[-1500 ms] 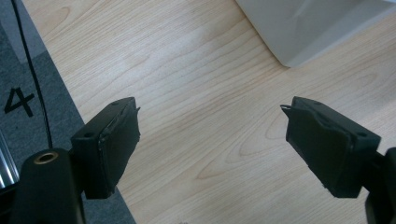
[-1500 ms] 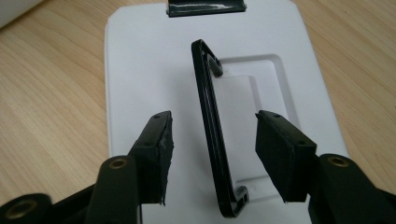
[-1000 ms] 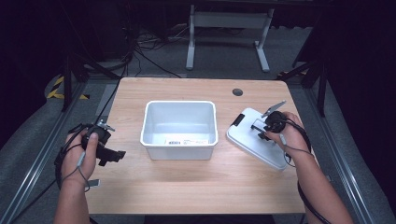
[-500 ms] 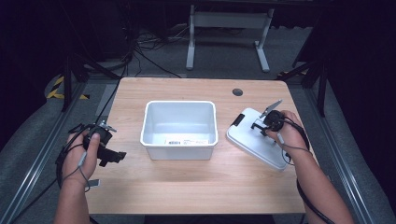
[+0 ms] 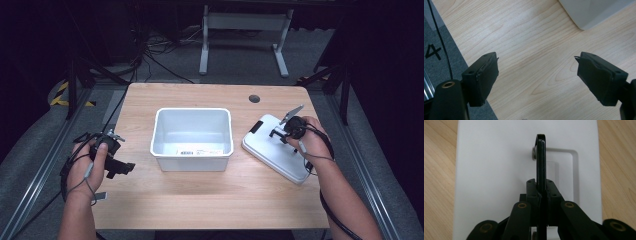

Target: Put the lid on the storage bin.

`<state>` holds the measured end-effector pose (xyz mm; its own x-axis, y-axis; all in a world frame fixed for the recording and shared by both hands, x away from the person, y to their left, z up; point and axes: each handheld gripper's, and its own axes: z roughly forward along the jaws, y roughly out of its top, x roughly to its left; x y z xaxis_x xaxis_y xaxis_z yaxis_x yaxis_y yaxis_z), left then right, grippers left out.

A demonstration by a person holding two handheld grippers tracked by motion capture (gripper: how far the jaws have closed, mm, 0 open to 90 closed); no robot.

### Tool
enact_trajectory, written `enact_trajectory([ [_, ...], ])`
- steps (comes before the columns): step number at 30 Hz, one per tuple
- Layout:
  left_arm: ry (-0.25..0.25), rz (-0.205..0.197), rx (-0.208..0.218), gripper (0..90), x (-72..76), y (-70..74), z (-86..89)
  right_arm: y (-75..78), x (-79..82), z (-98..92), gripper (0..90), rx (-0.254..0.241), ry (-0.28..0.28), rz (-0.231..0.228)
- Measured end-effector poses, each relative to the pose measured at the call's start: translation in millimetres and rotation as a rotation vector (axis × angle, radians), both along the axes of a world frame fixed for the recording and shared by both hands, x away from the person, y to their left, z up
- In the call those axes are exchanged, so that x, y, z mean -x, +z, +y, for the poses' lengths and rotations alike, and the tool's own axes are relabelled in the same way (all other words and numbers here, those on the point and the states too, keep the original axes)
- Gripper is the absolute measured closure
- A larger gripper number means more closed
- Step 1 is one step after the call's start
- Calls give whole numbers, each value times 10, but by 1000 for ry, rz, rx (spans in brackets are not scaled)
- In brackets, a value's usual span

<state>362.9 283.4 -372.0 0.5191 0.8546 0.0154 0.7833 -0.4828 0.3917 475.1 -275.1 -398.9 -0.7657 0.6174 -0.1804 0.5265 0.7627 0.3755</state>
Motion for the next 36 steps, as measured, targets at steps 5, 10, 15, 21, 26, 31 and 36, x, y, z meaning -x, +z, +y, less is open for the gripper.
enact_trajectory([
  [5, -3, -3, -3, 177, 1, 7, 2, 161, 46, -6, 845, 5, 5, -19],
  [10, -2, -4, 1, 177, 7, 11, 1, 344, 98, -4, 844, -4, 15, -33],
  [15, -7, -12, -6, 177, 4, 19, 11, 560, 149, -3, 845, -37, 33, -41],
  [21, -3, -9, -1, 177, 12, 24, 11, 745, 191, 13, 844, -39, 43, -68],
  [26, 3, -7, 5, 177, 18, 27, 14, 922, 236, 43, 845, -45, 53, -83],
  [31, -3, -5, -3, 177, 11, 23, 11, 1014, 261, 75, 845, -40, 64, -103],
  [36, 1, -4, 6, 176, 20, 28, 9, 1123, 282, 156, 845, -60, 90, -117],
])
